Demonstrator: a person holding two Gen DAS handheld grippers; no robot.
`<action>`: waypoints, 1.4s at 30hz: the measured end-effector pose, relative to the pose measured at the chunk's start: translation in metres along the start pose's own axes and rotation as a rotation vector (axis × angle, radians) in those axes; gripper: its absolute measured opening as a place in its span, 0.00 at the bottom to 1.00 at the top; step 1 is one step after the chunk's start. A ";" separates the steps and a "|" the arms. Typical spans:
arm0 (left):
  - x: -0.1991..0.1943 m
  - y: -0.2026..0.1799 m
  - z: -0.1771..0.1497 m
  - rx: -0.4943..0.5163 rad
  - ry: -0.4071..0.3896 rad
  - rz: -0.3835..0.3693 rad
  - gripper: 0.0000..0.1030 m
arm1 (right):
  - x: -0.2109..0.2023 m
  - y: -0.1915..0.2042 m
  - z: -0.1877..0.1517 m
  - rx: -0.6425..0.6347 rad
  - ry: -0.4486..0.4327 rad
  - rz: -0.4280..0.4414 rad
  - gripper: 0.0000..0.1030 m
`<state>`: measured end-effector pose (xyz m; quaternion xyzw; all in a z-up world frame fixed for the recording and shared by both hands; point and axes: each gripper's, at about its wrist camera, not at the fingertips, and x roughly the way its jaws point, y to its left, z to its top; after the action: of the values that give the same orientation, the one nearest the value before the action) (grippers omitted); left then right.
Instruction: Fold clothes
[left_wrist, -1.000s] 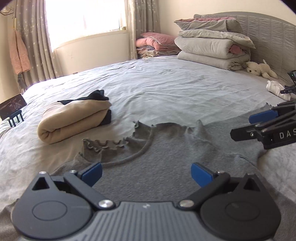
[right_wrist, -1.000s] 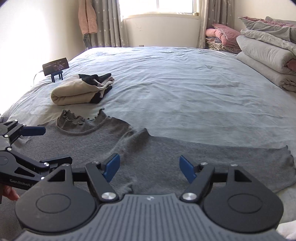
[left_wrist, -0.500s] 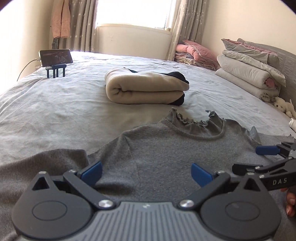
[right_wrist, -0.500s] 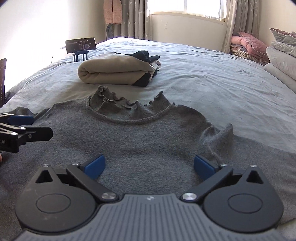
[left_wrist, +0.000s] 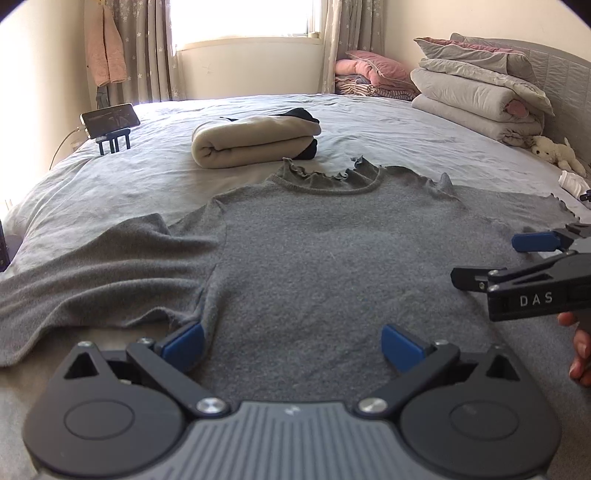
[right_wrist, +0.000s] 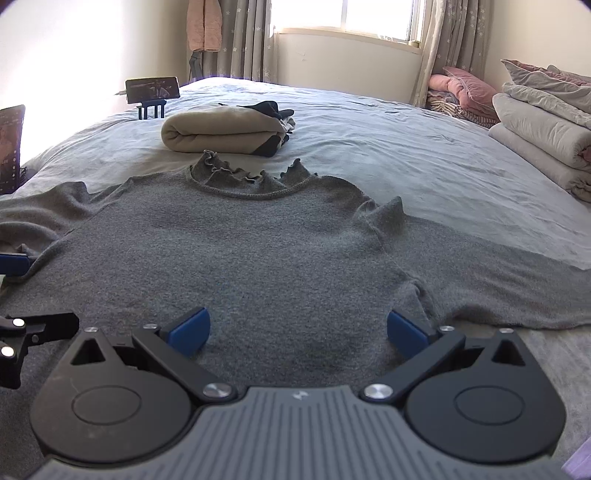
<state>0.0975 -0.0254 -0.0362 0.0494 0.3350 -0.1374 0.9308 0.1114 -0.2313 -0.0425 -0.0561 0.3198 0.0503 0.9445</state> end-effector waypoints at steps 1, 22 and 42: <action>-0.006 -0.002 -0.005 -0.009 0.012 -0.007 1.00 | -0.006 0.002 -0.004 -0.007 0.001 -0.002 1.00; -0.077 -0.026 -0.072 -0.016 -0.008 0.027 1.00 | -0.076 -0.002 -0.064 0.076 0.023 -0.009 1.00; -0.107 -0.047 -0.072 -0.003 0.232 0.086 1.00 | -0.113 -0.018 -0.078 0.048 0.260 0.068 1.00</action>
<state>-0.0390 -0.0328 -0.0235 0.0776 0.4382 -0.0904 0.8910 -0.0225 -0.2669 -0.0337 -0.0285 0.4423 0.0668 0.8939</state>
